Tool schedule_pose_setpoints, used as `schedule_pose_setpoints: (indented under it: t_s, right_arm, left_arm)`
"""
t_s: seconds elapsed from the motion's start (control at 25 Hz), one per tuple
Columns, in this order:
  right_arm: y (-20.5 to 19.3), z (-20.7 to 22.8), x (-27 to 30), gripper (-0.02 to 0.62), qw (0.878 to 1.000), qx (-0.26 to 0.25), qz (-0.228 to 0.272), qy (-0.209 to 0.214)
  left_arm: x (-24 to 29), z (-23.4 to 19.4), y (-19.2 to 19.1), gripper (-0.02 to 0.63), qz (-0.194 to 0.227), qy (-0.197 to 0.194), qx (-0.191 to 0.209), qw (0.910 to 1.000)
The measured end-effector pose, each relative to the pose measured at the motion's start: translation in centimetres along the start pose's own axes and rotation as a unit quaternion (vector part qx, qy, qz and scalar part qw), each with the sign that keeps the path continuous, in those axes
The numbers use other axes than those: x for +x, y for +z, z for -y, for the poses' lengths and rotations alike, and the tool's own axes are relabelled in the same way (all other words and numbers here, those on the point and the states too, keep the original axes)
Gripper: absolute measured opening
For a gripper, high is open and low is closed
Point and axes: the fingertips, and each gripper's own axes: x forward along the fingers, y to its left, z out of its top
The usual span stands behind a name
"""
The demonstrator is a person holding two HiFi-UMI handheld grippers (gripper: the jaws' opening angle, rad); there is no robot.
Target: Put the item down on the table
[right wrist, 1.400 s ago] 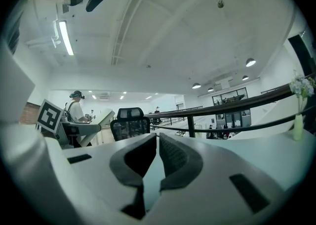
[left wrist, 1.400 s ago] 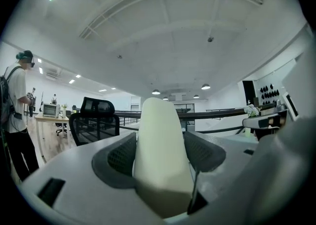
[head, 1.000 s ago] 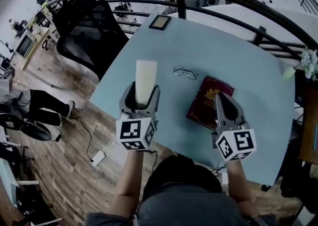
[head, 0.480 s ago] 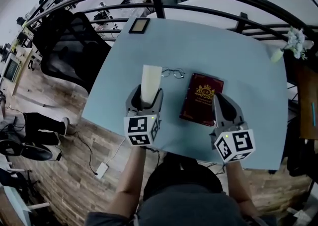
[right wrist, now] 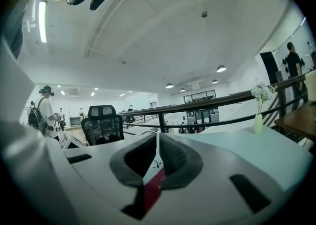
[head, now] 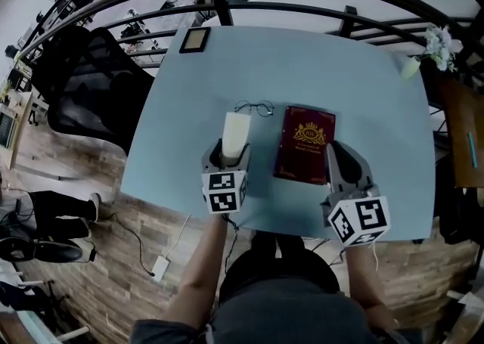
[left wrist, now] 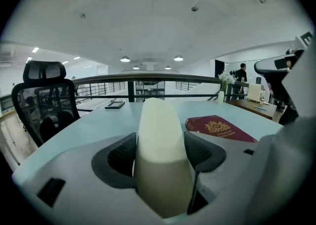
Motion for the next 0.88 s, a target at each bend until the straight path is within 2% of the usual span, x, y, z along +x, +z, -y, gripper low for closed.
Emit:
schedule_pose_setpoints:
  t_s: [0.28,0.56,0.88]
  right_arm:
    - [-0.9,-0.3,-0.2,0.020,1.000,0.003,-0.010,-0.019]
    - [-1.3,-0.7,-0.2,0.020,0.999,0.004,-0.013,-0.031]
    - [-1.1,-1.1,-0.6,0.020,0.999,0.002,-0.012,-0.040]
  left_arm:
    - [1.8,-0.3,-3.6,0.307,-0.049,-0.009,0.005,0.9988]
    - [3.3,-0.7,-6.6,0.307,-0.093,-0.008,-0.017,0.9955]
    - [3.8,-0.7,-8.6,0.308,-0.134,-0.009,-0.012,0.9909]
